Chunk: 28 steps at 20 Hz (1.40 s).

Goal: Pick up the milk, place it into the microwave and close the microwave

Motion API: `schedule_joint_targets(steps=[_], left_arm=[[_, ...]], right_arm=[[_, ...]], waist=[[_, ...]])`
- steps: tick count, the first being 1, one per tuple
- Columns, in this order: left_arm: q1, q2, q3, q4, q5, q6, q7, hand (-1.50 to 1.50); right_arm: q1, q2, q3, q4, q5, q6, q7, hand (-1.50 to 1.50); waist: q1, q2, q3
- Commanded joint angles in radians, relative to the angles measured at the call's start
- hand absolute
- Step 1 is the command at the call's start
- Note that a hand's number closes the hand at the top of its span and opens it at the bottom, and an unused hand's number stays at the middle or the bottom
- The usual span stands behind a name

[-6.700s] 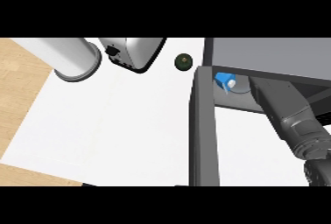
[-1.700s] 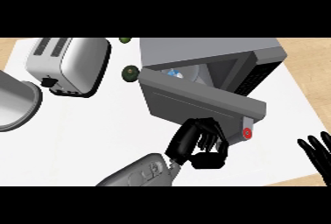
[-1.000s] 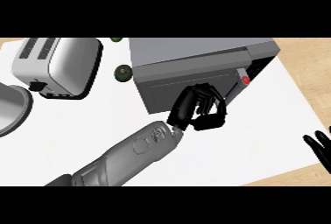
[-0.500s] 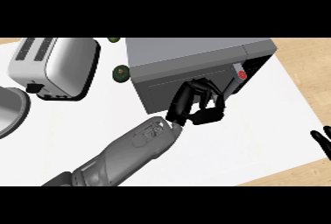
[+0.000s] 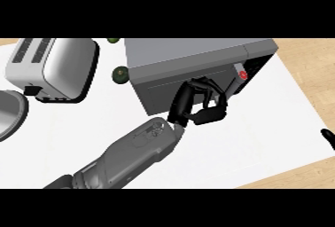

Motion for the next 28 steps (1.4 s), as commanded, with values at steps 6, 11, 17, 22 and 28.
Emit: schedule_joint_targets(steps=[6,11,17,22,28], left_arm=[[-0.051,0.001,0.061,0.121,0.051,0.047,-0.077,1.5],[-0.067,0.001,0.077,0.129,0.082,0.048,-0.101,1.5],[-0.068,0.001,0.056,0.138,0.101,0.057,-0.139,1.5],[-0.059,0.001,0.051,0.14,0.122,0.06,-0.173,1.5],[-0.052,0.001,0.046,0.15,0.145,0.071,-0.2,1.5]], right_arm=[[-0.017,-0.028,0.01,-0.02,-0.042,0.035,0.017,-1.5],[-0.014,-0.041,0.011,-0.044,-0.064,0.041,0.029,-1.5],[-0.024,-0.053,0.018,-0.056,-0.08,0.051,0.039,-1.5],[-0.027,-0.07,0.01,-0.072,-0.092,0.06,0.046,-1.5],[-0.023,-0.086,0.01,-0.083,-0.116,0.064,0.061,-1.5]], waist=[[-0.012,0.024,-0.001],[-0.019,0.024,-0.002],[-0.02,0.028,-0.002],[-0.032,0.032,-0.002],[-0.034,0.032,-0.002]])
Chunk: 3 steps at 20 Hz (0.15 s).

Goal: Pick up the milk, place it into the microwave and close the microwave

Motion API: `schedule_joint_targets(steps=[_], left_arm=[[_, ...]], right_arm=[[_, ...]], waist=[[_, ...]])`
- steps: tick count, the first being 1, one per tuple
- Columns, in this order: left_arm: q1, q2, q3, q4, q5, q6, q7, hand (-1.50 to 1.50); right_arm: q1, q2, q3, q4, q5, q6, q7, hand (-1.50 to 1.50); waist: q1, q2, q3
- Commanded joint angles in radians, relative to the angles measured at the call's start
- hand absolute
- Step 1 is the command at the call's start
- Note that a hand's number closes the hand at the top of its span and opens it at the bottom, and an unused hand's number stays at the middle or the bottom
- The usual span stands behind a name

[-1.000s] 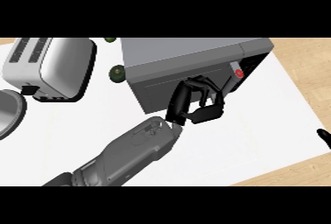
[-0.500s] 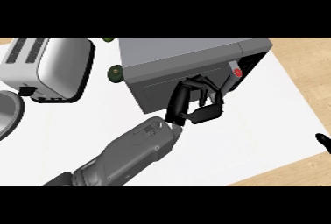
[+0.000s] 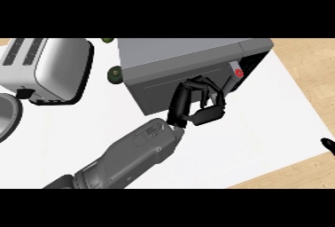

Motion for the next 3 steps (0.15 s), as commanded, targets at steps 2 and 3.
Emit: schedule_joint_targets(steps=[2,3], left_arm=[[-0.065,0.001,0.076,0.125,0.038,0.007,0.012,1.5],[-0.059,0.001,0.072,0.13,0.036,0.007,-0.002,1.5]], right_arm=[[-0.006,-0.011,-0.002,-0.013,-0.019,0.001,0.008,-1.5],[-0.007,-0.006,0.003,-0.011,-0.028,-0.005,0.009,-1.5]], waist=[[-0.012,0.02,-0.001],[-0.002,0.022,-0.001]])
